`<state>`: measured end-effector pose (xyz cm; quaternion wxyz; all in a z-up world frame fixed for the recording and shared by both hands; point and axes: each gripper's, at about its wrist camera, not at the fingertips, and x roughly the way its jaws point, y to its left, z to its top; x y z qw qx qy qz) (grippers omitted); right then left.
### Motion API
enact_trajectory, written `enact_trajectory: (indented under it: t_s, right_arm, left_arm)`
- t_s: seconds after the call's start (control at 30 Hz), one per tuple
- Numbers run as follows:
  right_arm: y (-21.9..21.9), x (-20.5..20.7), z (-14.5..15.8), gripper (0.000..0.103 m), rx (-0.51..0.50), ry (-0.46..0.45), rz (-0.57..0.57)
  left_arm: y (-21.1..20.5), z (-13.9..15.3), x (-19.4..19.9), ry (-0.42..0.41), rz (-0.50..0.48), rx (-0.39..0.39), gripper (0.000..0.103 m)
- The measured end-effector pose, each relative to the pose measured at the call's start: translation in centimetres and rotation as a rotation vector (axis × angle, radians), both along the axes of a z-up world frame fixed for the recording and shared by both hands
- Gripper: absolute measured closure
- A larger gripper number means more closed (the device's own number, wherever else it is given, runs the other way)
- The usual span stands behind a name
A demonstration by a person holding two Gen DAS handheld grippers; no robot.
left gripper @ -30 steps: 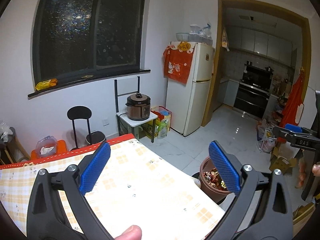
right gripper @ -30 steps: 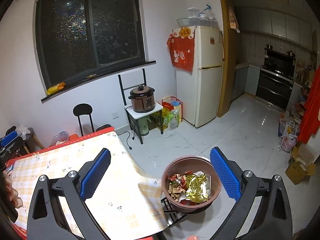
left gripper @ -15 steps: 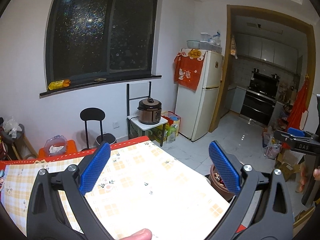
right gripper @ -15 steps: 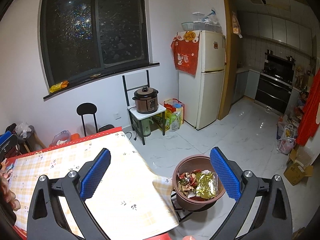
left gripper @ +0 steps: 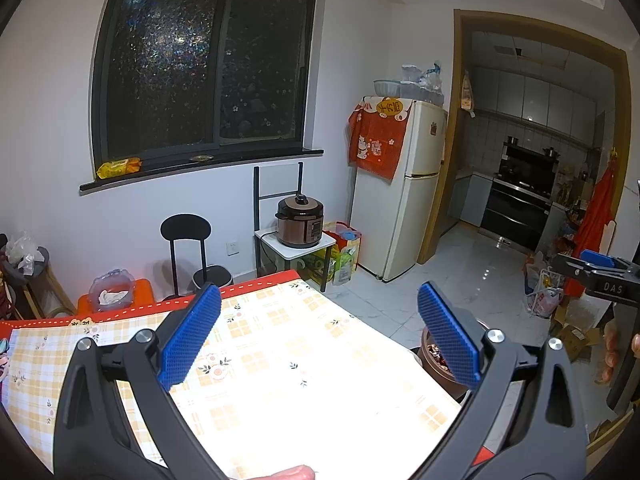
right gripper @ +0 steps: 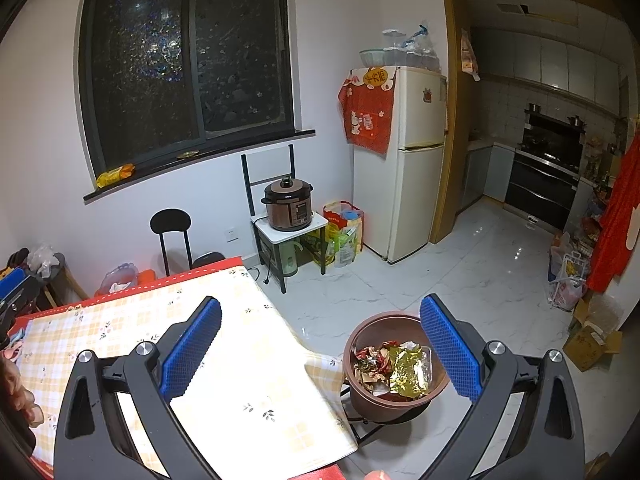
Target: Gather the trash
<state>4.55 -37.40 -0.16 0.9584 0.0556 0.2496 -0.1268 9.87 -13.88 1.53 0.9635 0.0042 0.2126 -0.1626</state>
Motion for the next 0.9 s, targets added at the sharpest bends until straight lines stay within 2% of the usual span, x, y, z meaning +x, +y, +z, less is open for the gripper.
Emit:
enact_trajectory:
  t_s: [0.9]
  right_arm:
    - [0.03, -0.4, 0.14, 0.005, 0.006, -0.008, -0.001]
  left_arm:
    - [-0.06, 0.44, -0.1, -0.001, 0.009, 0.009, 0.006]
